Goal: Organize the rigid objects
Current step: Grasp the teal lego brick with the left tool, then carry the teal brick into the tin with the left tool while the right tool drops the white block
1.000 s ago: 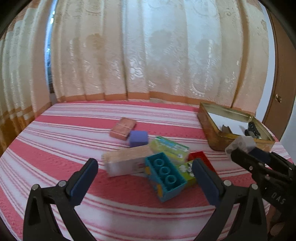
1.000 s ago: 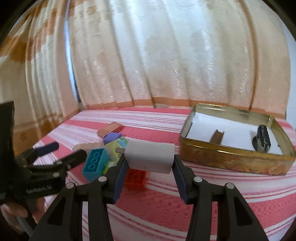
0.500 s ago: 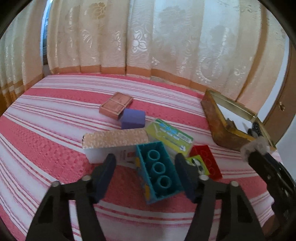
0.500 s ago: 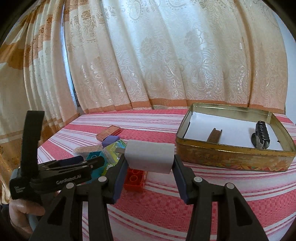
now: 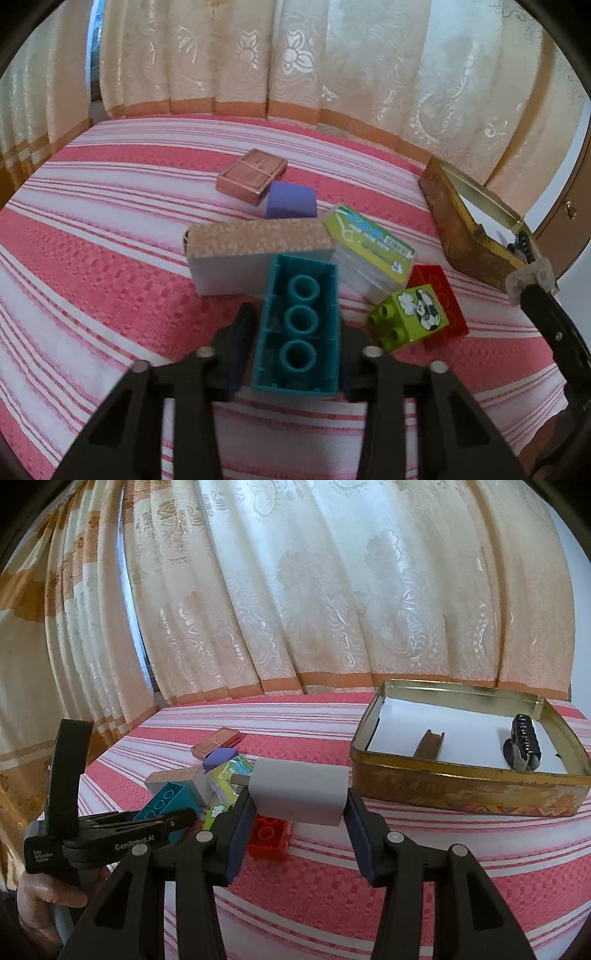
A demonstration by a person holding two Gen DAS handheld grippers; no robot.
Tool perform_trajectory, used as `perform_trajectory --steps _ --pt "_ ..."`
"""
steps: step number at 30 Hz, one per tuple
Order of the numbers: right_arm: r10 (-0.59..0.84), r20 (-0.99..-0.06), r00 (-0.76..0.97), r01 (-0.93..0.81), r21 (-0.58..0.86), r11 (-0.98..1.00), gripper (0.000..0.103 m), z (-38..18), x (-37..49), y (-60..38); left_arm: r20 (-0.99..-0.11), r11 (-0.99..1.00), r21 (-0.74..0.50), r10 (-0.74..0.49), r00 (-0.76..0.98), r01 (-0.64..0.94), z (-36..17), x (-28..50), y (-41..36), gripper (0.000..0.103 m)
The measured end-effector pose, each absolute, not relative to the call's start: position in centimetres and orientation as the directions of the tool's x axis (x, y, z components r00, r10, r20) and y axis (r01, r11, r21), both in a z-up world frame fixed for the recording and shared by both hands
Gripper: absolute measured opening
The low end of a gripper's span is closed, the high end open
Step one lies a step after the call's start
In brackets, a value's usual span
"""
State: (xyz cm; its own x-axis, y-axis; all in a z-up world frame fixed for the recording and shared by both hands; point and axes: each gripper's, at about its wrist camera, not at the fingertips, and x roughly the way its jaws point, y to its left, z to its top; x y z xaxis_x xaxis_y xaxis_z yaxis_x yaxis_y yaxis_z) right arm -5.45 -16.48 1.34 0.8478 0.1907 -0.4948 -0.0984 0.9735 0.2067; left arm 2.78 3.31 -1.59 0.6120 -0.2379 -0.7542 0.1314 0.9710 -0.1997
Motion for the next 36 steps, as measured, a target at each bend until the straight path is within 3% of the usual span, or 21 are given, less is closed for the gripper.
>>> perform_trajectory --steps 5,17,25,36 --pt "0.192 -0.491 0.850 -0.090 0.224 0.970 0.051 1.3 -5.5 -16.8 -0.745 0.964 -0.229 -0.261 0.614 0.131 -1.5 2.3 3.7 0.030" --pt "0.197 -0.428 0.882 -0.087 0.263 0.961 0.051 2.2 -5.9 -18.6 -0.602 0.952 -0.220 -0.304 0.739 0.212 3.1 -0.1 2.6 0.030" --pt "0.183 -0.429 0.885 -0.059 0.287 0.956 0.051 2.1 -5.8 -19.6 -0.569 0.946 -0.200 -0.325 0.755 0.256 3.9 -0.5 2.3 0.030" --pt "0.137 -0.381 0.914 -0.050 0.229 0.972 0.051 3.8 -6.1 -20.4 -0.503 0.933 -0.196 -0.360 0.786 0.302 5.6 -1.0 0.4 0.030"
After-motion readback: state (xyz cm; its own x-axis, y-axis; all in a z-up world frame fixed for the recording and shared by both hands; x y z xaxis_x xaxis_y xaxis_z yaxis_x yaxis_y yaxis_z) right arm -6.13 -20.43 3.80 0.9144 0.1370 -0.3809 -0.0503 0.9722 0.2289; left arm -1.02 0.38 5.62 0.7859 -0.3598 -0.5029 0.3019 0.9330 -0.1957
